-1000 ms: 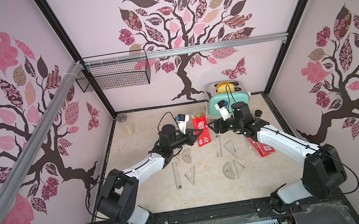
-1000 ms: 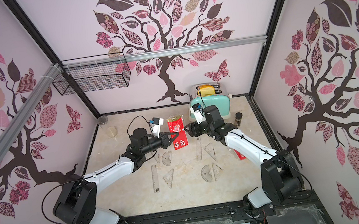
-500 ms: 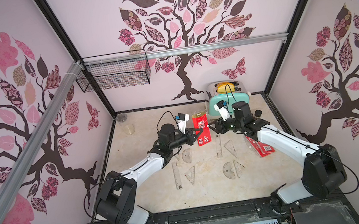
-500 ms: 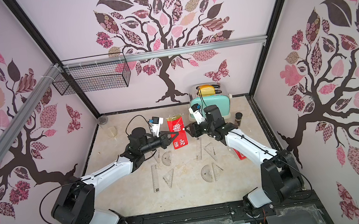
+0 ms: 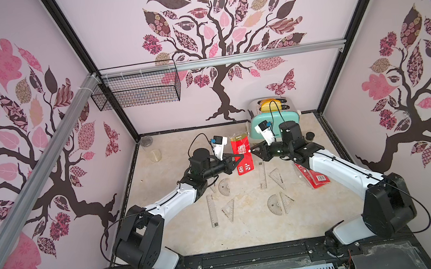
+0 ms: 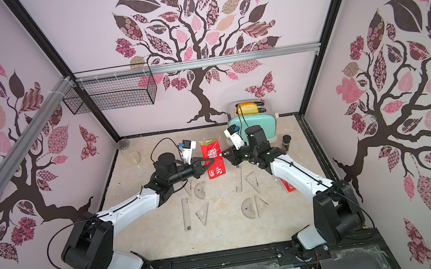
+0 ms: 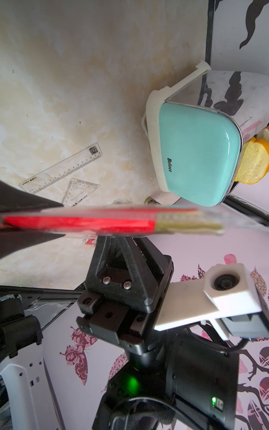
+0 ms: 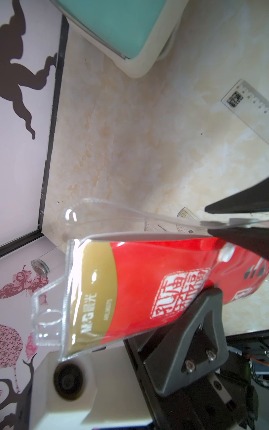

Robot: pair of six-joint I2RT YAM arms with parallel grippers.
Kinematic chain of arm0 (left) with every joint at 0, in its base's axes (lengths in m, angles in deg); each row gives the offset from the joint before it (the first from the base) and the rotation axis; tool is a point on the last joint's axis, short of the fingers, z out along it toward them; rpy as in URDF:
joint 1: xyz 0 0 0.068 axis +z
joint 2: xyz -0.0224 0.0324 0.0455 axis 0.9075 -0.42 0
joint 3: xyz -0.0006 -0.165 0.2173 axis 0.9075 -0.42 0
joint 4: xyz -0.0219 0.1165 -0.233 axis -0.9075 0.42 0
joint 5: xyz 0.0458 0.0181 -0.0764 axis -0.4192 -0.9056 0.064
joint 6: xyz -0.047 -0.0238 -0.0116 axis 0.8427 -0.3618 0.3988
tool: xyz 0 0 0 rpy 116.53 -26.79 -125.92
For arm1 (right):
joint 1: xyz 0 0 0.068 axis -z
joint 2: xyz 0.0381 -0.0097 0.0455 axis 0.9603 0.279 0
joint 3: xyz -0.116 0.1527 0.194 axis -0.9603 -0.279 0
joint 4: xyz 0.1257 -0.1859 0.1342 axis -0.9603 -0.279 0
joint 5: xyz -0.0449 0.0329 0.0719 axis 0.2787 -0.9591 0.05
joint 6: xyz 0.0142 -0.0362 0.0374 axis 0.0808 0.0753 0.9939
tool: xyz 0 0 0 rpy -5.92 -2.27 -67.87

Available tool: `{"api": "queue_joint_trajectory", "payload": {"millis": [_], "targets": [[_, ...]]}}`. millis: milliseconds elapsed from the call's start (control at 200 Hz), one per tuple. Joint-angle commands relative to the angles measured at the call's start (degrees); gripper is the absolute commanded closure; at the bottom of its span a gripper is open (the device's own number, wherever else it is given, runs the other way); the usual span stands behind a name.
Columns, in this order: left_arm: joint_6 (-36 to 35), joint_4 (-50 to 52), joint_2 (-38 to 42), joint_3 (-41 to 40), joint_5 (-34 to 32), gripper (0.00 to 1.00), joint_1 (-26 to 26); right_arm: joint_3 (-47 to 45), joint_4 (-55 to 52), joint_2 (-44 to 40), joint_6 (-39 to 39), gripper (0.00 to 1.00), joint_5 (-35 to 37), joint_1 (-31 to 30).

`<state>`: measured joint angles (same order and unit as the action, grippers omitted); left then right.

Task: Open the ruler set and take out the ruler
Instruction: Open the ruler set bag.

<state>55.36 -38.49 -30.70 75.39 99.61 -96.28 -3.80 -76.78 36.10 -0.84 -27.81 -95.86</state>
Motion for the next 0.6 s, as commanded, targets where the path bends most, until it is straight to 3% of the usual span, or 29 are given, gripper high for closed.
{"api": "queue_joint_trajectory", "payload": {"millis": [0,295,495,595], "targets": [[-0.7,-0.9,-0.5,1.5,1.3,1.00,-0.2,0.7,1.7,0.1,0.1,1.00,-4.9,-0.2],[-0.3,-1.2,-4.4,3.2,0.2,1.00,0.5,-1.8,-0.8,-1.6,2.0,1.00,-6.4,3.0],[1.7,-2.5,-8.7,4.3,0.0,0.70,1.3,-3.1,-6.0,-3.1,3.0,1.00,-3.5,4.4],[2.5,-3.0,-9.8,4.4,0.0,0.65,1.6,-3.5,-8.6,-3.2,3.8,1.00,-1.7,4.7]]}}
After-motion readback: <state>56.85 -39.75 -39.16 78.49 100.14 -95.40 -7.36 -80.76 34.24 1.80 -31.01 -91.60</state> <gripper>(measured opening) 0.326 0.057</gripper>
